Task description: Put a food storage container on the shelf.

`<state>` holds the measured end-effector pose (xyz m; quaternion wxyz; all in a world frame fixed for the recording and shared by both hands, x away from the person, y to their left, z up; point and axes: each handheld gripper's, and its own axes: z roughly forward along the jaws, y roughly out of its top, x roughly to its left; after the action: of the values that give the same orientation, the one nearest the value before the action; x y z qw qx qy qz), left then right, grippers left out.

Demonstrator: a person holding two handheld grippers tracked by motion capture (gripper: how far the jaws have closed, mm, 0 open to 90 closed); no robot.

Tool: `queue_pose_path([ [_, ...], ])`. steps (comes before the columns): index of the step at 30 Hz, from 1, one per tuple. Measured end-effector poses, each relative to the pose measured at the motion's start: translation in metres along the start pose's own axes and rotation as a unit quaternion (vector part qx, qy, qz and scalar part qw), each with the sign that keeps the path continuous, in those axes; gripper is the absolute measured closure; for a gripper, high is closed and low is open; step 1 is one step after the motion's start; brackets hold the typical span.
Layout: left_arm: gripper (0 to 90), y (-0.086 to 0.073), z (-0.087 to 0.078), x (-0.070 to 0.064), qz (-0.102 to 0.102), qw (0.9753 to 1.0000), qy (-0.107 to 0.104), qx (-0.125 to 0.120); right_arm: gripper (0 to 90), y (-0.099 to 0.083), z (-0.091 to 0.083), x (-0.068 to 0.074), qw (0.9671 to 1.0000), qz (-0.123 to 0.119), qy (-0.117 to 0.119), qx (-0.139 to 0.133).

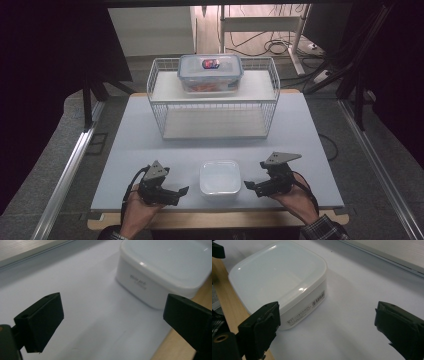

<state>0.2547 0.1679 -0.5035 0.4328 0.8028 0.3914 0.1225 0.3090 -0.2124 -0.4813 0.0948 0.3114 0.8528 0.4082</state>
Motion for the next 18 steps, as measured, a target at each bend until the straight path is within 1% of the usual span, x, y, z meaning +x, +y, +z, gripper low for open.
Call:
queue_pose_path([
  [2,3.3,0.004,0.000,-0.002,-0.001,1.0000,-0.004,-0.003,3.7,0.003,-0.003,0.001,1.0000,0.001,0.004,-0.001],
  [4,3.9,0.009,0.002,-0.005,-0.003,0.9999,-0.014,0.000,3.6,0.007,-0.007,0.003,1.0000,0.002,0.006,-0.007],
  [5,4.2,0.012,0.004,-0.007,-0.001,0.9999,-0.015,0.002,3.7,0.009,-0.008,0.005,0.9999,0.003,0.006,-0.008],
  [7,7.3,0.018,0.007,-0.012,0.011,0.9999,-0.008,0.008,6.2,0.013,-0.009,0.009,1.0000,0.001,0.004,0.002],
  [9,11.5,0.025,0.010,-0.016,0.027,0.9995,0.009,0.012,10.5,0.015,-0.008,0.012,1.0000,-0.003,0.000,0.009],
  [10,12.7,0.029,0.012,-0.017,0.031,0.9994,0.009,0.011,12.5,0.017,-0.008,0.013,0.9999,-0.004,-0.001,0.012],
  [12,15.0,0.035,0.016,-0.017,0.028,0.9996,-0.007,0.006,16.6,0.019,-0.006,0.016,0.9999,-0.006,-0.001,0.013],
  [14,16.1,0.039,0.022,-0.018,0.023,0.9996,-0.017,0.006,20.3,0.021,-0.005,0.017,0.9999,-0.008,0.003,0.012],
  [17,16.5,0.043,0.031,-0.021,0.020,0.9993,-0.028,0.014,23.7,0.024,0.001,0.020,0.9997,-0.006,0.015,0.017],
  [18,16.1,0.044,0.034,-0.022,0.018,0.9993,-0.027,0.021,23.7,0.024,0.004,0.020,0.9996,-0.005,0.022,0.020],
])
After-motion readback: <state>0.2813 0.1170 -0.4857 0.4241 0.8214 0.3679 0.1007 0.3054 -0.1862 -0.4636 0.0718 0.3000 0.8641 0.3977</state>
